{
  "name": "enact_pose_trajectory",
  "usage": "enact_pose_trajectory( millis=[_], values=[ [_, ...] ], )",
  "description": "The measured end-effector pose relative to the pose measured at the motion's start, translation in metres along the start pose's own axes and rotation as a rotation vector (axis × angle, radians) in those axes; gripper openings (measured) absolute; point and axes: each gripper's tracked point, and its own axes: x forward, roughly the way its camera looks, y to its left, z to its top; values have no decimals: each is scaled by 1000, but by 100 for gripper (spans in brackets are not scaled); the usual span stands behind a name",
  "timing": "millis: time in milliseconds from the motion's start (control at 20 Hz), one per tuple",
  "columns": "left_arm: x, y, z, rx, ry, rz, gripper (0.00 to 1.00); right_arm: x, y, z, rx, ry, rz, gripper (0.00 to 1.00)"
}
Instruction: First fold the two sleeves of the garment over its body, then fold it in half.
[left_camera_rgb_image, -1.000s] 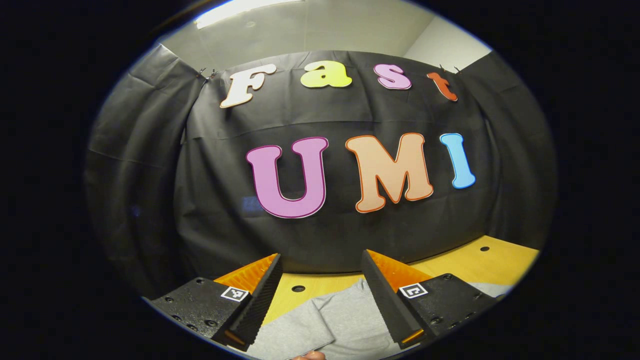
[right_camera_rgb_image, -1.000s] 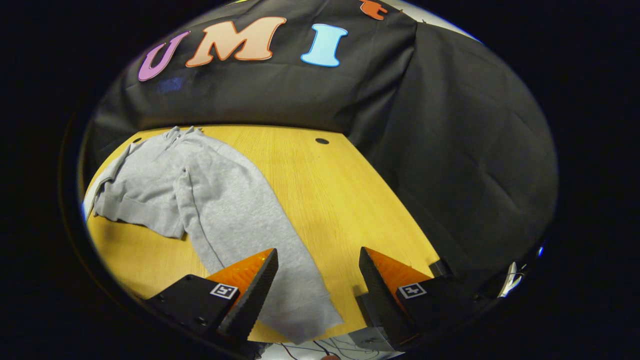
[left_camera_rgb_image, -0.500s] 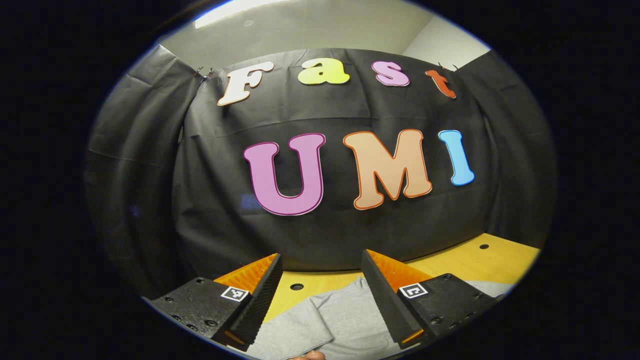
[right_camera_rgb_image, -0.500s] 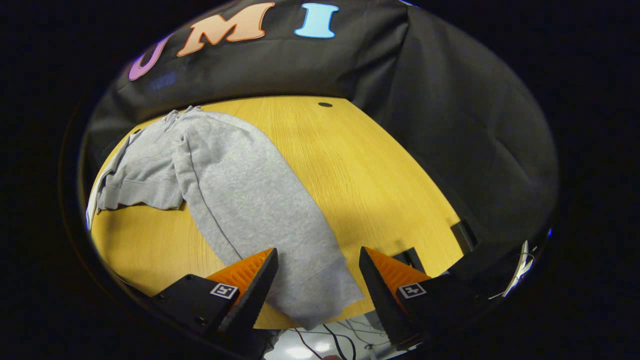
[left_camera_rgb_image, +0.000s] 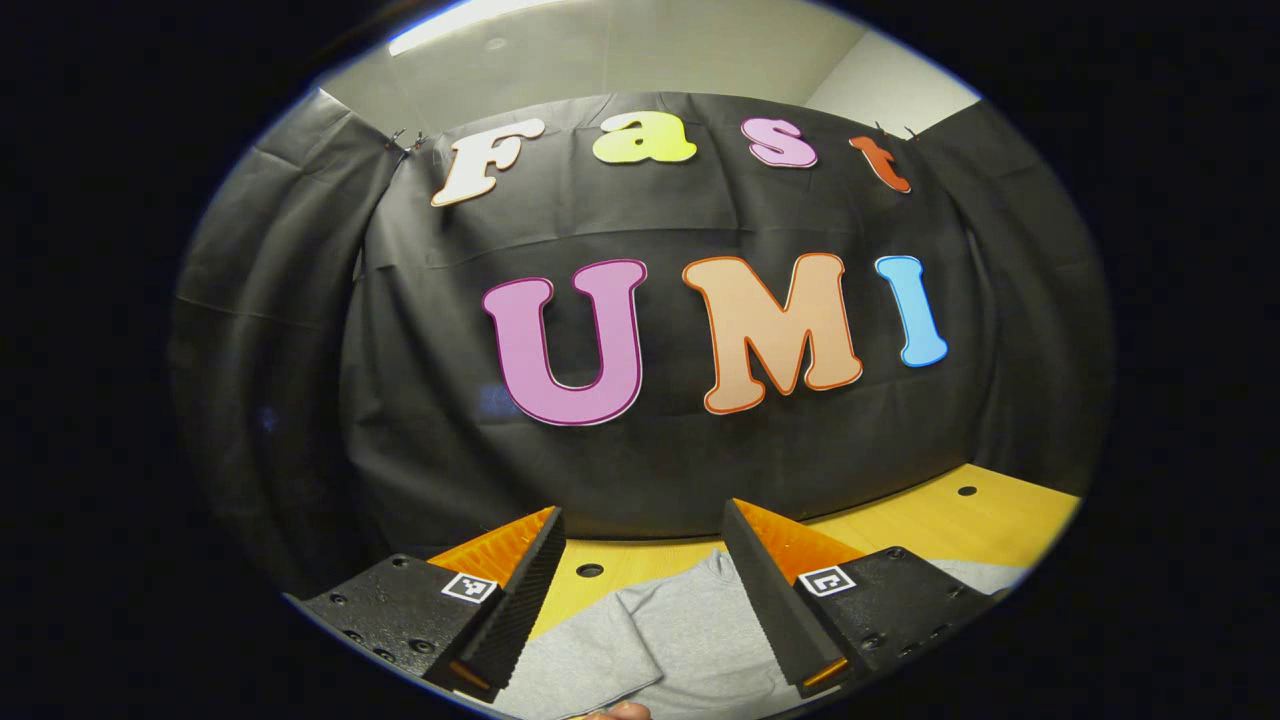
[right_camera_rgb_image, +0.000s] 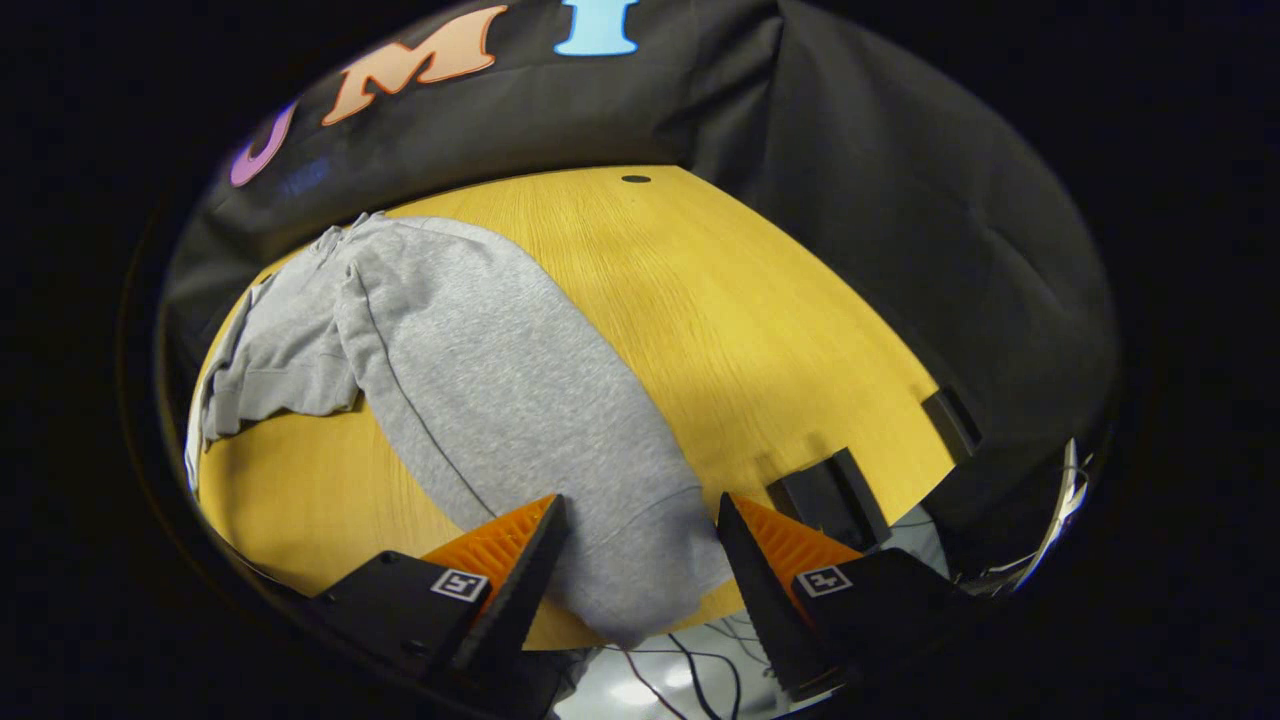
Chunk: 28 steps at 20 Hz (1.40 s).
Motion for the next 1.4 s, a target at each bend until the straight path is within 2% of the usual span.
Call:
enact_pose_trajectory(
  millis=[100, 300, 350, 450, 700, 1100, 1400],
  values=[
    [-1, 1, -2, -5, 5, 2, 93, -2, -1, 1, 22, 6, 4, 82],
    [-1, 5, -1, 1, 0, 16, 93, 3, 7, 7, 41, -10, -13, 15],
    [-2, 6, -1, 2, -4, 18, 93, 1, 10, 7, 62, -4, -4, 6],
    [-2, 9, 0, 10, -4, 22, 93, -1, 12, 12, 106, -8, 2, 3],
    [-6, 17, 0, 7, -3, 44, 93, -6, 20, 40, 158, -41, 30, 3],
    [-12, 31, -2, -1, 1, 77, 93, -17, 47, 121, 224, -158, 111, 3],
    [-23, 62, 2, -1, -5, 146, 93, -17, 80, 176, 197, -223, 162, 3]
  ],
)
